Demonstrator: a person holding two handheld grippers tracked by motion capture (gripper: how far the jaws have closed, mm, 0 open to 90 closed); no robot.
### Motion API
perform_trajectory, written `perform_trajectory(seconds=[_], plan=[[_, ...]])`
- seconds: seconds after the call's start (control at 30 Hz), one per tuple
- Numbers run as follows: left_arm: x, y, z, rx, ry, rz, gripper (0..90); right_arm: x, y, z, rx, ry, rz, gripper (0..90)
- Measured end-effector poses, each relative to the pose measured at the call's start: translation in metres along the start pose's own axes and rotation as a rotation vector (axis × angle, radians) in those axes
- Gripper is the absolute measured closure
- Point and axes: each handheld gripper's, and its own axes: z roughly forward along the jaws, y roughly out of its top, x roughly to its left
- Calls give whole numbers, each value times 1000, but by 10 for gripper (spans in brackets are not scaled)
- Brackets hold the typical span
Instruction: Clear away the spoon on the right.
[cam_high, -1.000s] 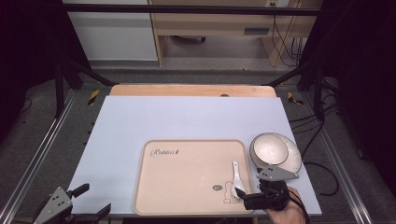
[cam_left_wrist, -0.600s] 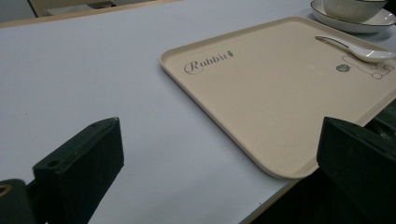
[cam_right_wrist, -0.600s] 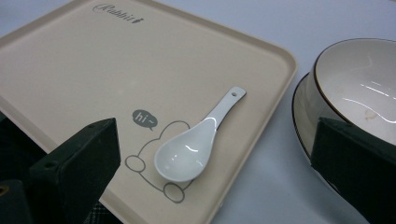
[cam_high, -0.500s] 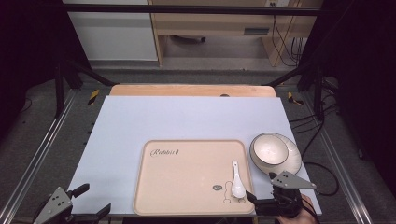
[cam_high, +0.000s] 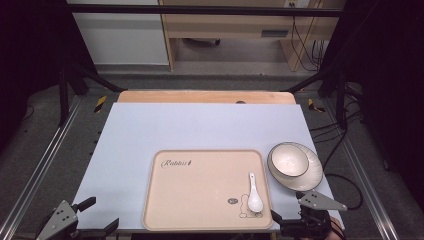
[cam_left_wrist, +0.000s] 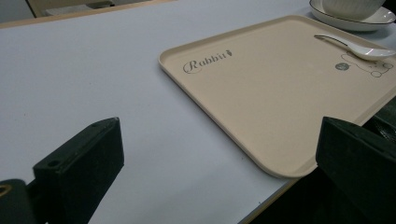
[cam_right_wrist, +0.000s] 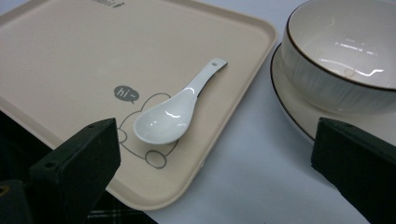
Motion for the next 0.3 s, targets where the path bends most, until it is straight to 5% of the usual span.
perform_trajectory(seconds=[0.3], plan=[[1, 1, 1, 6, 0, -2, 6, -1, 0, 2, 14, -17, 17, 39]])
